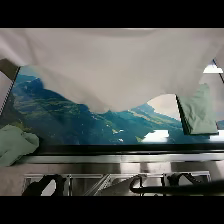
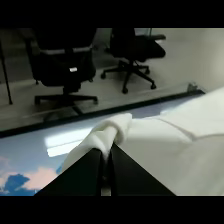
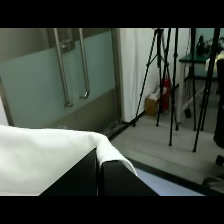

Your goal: Fold the shirts.

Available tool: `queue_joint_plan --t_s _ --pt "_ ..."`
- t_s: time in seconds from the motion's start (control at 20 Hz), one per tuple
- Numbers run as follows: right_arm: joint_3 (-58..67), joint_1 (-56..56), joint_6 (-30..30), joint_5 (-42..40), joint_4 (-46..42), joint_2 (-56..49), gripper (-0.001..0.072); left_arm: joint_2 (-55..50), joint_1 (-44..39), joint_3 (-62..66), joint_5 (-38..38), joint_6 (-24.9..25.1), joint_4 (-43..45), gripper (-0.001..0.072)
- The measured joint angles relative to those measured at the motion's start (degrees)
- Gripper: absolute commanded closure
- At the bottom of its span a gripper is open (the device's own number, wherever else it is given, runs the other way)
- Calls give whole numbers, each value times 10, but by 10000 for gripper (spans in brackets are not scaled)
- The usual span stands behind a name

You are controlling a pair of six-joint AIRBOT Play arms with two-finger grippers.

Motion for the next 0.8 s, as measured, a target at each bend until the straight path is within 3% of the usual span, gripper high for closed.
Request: queue_joint_plan --t_s 0.2,0.35,0.6,0.8 --pt "13 -5 -1 16 -2 -16 691 25 38 -60 24 1 -10 689" --pt "5 3 10 54 -2 -73 691 -19 12 -109 30 11 -14 688" --pt "-46 84 14 75 -74 -214 691 -202 -88 -123 58 41 30 688" --pt "-72 127 34 8 -163 -345 690 -404 -127 -49 67 31 71 688"
